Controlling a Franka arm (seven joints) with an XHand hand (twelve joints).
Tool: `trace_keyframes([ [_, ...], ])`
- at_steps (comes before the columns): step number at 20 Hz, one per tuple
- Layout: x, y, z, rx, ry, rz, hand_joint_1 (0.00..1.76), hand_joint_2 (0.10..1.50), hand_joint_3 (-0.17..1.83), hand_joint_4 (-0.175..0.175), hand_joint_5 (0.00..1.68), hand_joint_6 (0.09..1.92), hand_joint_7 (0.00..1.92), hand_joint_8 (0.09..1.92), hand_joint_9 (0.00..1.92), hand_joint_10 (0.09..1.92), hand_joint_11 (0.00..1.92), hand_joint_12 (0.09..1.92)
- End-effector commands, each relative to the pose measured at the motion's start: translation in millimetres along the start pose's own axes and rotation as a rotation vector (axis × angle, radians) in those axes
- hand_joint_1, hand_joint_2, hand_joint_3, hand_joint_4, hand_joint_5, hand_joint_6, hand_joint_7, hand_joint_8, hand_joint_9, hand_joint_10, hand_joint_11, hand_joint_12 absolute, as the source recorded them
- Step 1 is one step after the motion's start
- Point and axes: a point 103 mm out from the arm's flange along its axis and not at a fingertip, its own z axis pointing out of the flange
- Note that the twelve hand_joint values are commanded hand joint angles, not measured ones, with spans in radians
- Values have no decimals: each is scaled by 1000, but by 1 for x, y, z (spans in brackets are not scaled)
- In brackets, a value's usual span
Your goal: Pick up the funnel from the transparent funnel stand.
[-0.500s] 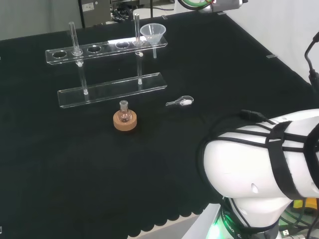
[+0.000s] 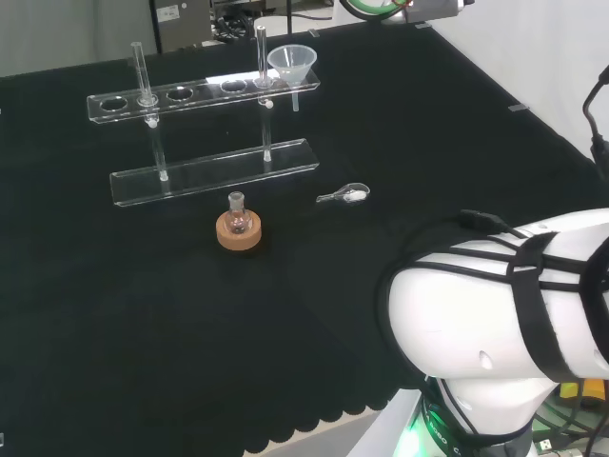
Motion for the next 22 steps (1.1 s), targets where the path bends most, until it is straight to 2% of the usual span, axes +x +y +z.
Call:
trace_keyframes([
  [1, -4, 5, 5, 11, 7, 16, 0, 1198, 397, 30, 161, 87, 7, 377, 135, 584, 0, 1263],
  [7, -17, 20, 21, 22, 42, 53, 0, 1200, 392, 30, 163, 87, 7, 378, 135, 583, 0, 1261],
  [13, -30, 38, 37, 45, 48, 78, 24, 1190, 371, 29, 167, 87, 21, 389, 150, 588, 0, 1260],
  [19, -31, 70, 58, 74, 54, 71, 122, 1153, 328, 29, 171, 87, 44, 409, 156, 591, 0, 1269],
  [22, -32, 97, 73, 101, 53, 70, 135, 1148, 323, 28, 172, 87, 49, 413, 157, 592, 0, 1271],
])
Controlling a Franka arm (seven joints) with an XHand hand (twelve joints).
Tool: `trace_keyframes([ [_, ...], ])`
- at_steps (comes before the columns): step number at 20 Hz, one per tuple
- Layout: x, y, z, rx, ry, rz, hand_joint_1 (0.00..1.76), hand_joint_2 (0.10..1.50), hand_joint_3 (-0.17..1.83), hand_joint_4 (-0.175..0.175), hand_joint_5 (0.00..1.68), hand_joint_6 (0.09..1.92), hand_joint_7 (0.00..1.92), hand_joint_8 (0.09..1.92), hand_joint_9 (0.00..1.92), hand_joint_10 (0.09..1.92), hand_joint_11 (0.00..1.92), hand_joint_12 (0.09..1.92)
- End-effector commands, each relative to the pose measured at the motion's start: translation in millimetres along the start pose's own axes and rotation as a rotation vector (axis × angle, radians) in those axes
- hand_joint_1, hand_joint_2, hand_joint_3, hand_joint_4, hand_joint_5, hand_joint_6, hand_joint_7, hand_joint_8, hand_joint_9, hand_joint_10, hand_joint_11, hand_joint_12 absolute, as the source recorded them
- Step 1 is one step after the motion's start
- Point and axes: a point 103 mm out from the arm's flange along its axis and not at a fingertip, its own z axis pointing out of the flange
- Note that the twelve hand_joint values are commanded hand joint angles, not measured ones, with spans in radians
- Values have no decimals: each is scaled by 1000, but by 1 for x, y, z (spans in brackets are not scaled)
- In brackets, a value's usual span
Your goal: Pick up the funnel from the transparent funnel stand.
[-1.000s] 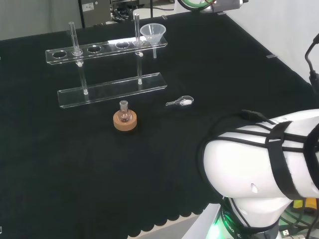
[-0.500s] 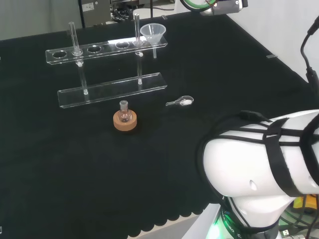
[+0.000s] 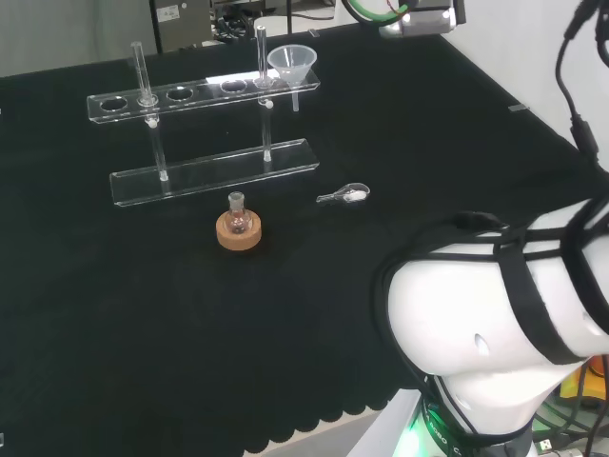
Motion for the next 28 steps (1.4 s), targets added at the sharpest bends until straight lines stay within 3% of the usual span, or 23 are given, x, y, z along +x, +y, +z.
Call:
trace_keyframes([
  [1, -1, 59, 22, 29, 10, -2, 137, 1147, 322, 28, 172, 87, 50, 414, 157, 593, 0, 1271],
  [13, -7, 157, 38, 77, -6, -21, 186, 1105, 292, 32, 176, 87, 103, 459, 167, 617, 0, 1261],
  [23, 6, 202, 51, 120, -91, -54, 581, 926, 240, 15, 195, 87, 158, 572, 249, 676, 0, 1312],
  [28, 15, 213, 66, 150, -120, -74, 723, 754, 459, -14, 283, 87, 223, 691, 346, 688, 0, 1378],
])
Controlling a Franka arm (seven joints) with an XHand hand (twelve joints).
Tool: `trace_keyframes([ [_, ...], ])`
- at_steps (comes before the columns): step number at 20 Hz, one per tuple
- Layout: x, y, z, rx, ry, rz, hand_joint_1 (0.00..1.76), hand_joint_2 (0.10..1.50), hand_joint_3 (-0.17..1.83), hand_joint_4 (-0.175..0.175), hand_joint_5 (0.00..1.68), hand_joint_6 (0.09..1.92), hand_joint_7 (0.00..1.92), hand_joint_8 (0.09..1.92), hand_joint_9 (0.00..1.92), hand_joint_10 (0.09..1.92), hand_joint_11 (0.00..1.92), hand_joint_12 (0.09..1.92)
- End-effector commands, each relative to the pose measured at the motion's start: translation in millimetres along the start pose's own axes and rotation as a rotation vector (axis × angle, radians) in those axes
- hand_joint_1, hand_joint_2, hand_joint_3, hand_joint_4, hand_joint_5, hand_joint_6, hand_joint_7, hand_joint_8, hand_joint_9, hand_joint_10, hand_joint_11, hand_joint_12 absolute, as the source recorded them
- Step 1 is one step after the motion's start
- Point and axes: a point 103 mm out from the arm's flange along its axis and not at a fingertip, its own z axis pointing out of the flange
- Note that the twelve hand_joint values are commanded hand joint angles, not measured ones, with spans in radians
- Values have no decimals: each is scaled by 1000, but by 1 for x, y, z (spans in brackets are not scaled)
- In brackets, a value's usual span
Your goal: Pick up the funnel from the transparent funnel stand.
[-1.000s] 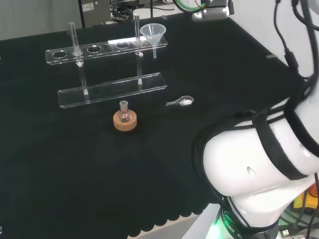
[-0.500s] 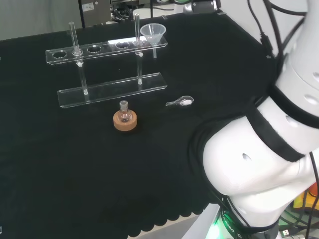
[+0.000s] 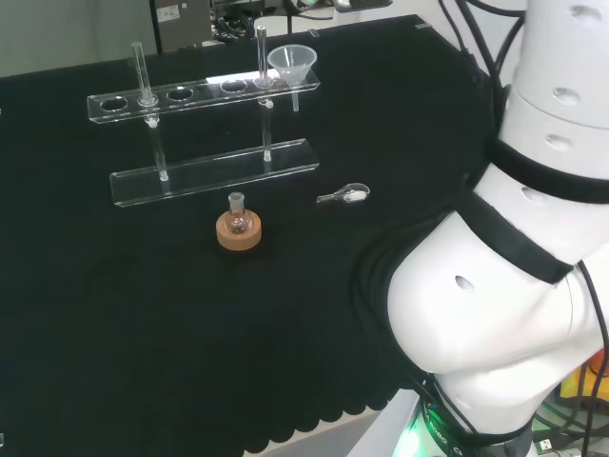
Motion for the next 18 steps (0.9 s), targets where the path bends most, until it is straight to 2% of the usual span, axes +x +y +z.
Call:
trace_keyframes([
  [1, 14, 20, 19, 61, -52, -39, 738, 730, 496, -16, 294, 87, 230, 699, 355, 690, 0, 1392],
  [7, 22, 34, 33, 131, -64, -82, 767, 664, 588, -19, 305, 87, 211, 712, 351, 703, 0, 1419],
  [10, 24, 40, 40, 176, -72, -96, 756, 632, 625, -13, 234, 87, 143, 716, 297, 718, 0, 1402],
  [18, 21, 46, 58, 236, -84, -105, 728, 608, 633, -8, 158, 87, 84, 713, 253, 727, 0, 1386],
])
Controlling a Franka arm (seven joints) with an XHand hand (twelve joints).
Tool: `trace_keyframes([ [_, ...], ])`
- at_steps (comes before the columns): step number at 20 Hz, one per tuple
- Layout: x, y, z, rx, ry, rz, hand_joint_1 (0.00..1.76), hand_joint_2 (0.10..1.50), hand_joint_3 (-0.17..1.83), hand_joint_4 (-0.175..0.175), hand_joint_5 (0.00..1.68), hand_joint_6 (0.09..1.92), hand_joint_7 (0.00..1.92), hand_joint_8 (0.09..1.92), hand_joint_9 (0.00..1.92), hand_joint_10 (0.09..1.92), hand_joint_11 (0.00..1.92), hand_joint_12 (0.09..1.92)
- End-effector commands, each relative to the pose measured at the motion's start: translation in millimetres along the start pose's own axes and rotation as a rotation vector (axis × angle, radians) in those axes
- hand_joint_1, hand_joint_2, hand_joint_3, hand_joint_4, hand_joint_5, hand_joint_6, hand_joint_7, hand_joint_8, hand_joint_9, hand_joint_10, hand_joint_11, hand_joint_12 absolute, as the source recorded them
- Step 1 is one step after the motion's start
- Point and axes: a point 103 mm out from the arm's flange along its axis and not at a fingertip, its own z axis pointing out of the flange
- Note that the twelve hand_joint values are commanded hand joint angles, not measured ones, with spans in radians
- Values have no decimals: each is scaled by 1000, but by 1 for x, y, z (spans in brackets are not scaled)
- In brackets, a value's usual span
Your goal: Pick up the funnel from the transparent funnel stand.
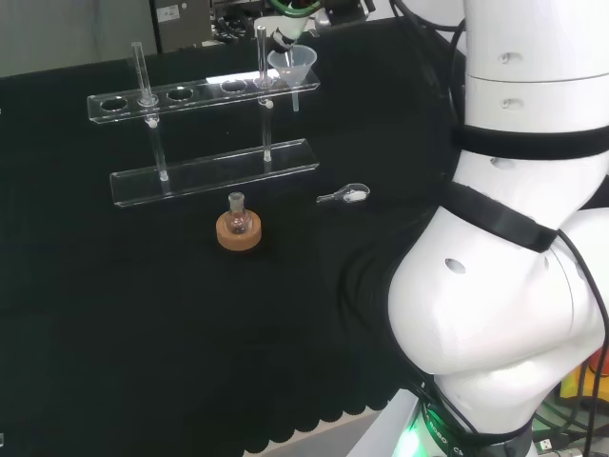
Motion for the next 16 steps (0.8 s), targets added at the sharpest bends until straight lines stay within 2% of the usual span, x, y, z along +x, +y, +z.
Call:
trace_keyframes([
  [1, 1, 2, 13, 58, -17, -28, 725, 606, 632, -8, 156, 87, 82, 713, 251, 728, 0, 1386],
  [9, 2, 4, 22, 77, -29, -40, 716, 598, 627, -6, 147, 87, 76, 715, 237, 731, 0, 1385],
  [16, 0, 9, 29, 85, -59, -40, 714, 598, 607, -2, 129, 87, 3, 677, 138, 753, 0, 1372],
])
